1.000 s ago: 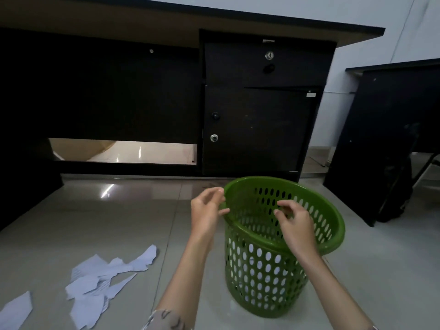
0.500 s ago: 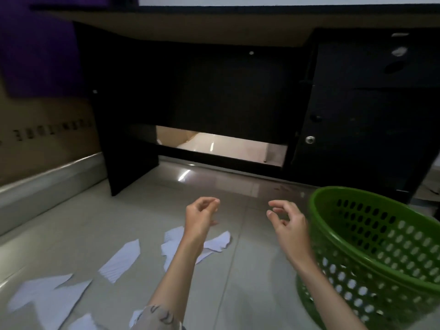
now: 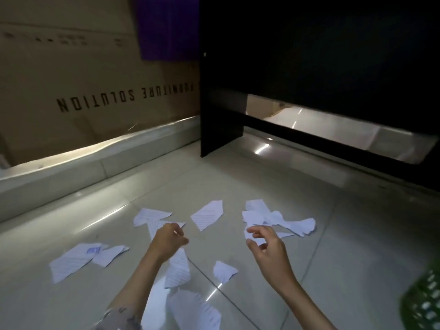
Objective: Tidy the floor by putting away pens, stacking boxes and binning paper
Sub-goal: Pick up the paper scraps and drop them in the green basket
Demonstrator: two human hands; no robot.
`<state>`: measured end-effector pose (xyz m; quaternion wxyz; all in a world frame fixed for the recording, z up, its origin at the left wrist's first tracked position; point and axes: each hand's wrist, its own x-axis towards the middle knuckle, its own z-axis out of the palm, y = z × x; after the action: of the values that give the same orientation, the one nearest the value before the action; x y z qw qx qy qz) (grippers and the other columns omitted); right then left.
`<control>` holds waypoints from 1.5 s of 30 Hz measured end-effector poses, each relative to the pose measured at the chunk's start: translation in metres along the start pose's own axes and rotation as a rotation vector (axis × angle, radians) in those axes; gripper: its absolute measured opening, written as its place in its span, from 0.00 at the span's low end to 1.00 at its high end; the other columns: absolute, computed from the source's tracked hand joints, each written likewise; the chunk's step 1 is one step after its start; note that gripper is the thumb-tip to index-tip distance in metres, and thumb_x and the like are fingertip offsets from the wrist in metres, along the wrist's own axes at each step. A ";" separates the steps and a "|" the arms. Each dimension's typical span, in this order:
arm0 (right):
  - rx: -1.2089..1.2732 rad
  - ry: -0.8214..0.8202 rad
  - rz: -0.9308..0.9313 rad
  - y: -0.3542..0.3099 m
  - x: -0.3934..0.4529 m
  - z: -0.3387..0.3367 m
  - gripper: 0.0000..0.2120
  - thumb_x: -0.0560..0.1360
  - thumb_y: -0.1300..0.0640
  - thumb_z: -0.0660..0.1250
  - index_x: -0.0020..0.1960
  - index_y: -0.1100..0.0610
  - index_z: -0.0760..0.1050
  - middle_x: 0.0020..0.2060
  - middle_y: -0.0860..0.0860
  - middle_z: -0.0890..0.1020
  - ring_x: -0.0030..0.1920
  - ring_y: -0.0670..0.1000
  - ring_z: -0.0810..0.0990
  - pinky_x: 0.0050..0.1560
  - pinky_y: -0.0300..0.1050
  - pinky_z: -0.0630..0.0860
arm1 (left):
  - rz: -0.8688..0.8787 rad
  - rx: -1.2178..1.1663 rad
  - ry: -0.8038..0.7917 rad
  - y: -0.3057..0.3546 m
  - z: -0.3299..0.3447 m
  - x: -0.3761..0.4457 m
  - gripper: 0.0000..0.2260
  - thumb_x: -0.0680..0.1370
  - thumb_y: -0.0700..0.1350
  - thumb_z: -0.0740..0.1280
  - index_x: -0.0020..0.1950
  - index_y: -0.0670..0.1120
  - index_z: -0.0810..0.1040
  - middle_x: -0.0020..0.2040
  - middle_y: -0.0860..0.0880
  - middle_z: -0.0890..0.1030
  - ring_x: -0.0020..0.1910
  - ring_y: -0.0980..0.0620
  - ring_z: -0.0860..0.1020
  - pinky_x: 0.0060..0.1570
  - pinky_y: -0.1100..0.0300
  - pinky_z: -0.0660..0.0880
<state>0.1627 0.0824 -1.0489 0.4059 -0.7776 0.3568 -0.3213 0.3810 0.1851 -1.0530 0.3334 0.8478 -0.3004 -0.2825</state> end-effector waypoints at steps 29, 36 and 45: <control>-0.351 -0.373 0.213 0.093 0.004 0.093 0.12 0.71 0.63 0.65 0.54 0.61 0.73 0.49 0.51 0.73 0.56 0.54 0.70 0.55 0.47 0.70 | 0.193 0.677 -0.224 -0.084 0.099 -0.042 0.33 0.64 0.50 0.77 0.62 0.44 0.63 0.62 0.46 0.66 0.59 0.48 0.64 0.55 0.56 0.63; -0.396 -0.413 0.245 0.097 0.010 0.098 0.11 0.71 0.65 0.64 0.54 0.64 0.73 0.48 0.56 0.76 0.53 0.56 0.72 0.49 0.45 0.70 | 0.135 0.693 -0.286 -0.086 0.103 -0.040 0.27 0.66 0.51 0.75 0.61 0.45 0.70 0.59 0.45 0.69 0.55 0.47 0.62 0.59 0.54 0.60; -0.396 -0.508 0.270 0.090 0.019 0.099 0.05 0.69 0.67 0.61 0.35 0.60 0.70 0.31 0.53 0.73 0.35 0.53 0.70 0.33 0.41 0.63 | -0.034 0.337 -0.163 -0.093 0.081 -0.051 0.15 0.67 0.50 0.74 0.34 0.50 0.67 0.41 0.51 0.67 0.52 0.47 0.66 0.47 0.56 0.56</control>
<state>0.2248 0.0690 -1.1677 0.3617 -0.8423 0.3993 0.0145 0.3227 0.2442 -1.1573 0.1565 0.8708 -0.3551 -0.3018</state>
